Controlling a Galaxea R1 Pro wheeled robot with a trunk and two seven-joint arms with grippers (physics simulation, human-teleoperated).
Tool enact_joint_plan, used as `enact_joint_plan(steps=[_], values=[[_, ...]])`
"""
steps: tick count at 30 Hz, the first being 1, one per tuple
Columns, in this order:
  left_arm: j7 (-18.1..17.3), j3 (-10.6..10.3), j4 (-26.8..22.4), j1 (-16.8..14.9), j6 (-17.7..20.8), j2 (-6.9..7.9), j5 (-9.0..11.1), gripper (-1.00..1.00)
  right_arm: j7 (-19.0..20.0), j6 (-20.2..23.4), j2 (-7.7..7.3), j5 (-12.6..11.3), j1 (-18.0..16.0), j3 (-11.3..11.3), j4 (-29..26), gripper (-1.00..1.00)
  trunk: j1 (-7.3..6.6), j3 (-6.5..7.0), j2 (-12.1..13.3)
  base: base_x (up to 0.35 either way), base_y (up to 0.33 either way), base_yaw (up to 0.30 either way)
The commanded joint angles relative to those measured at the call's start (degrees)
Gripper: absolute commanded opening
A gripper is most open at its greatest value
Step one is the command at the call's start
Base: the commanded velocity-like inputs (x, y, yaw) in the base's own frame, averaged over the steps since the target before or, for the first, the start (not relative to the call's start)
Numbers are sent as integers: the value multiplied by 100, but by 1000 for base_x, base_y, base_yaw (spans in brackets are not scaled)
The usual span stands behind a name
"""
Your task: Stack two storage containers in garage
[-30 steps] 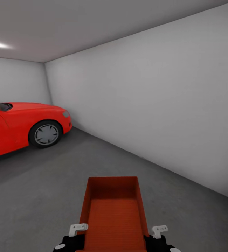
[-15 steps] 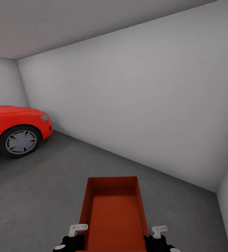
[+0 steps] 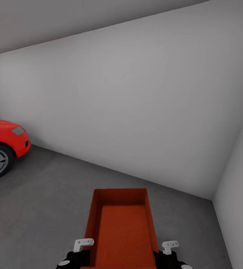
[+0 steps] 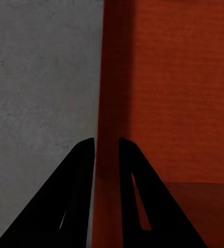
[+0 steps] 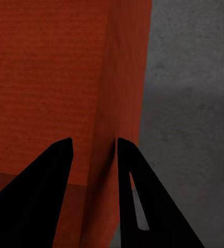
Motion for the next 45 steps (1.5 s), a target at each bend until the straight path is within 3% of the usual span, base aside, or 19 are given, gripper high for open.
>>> enact_joint_plan(steps=[1, 21, 45], values=[[34, -11, -468, -5, -159, -3, -39, -100, -11, -12, -10, -11, -5, 85, 34, -100, 5, -10, -8, 327, 0, -298], [34, -11, -468, -1, -159, -5, -39, -100, -11, -12, -10, -11, -4, 85, 34, -100, 5, -10, -8, 324, 0, -298], [34, -3, -468, -2, -326, -12, -39, -100, -11, -12, -8, -11, -4, 85, 33, -100, 5, -109, -8, 11, 0, -268]])
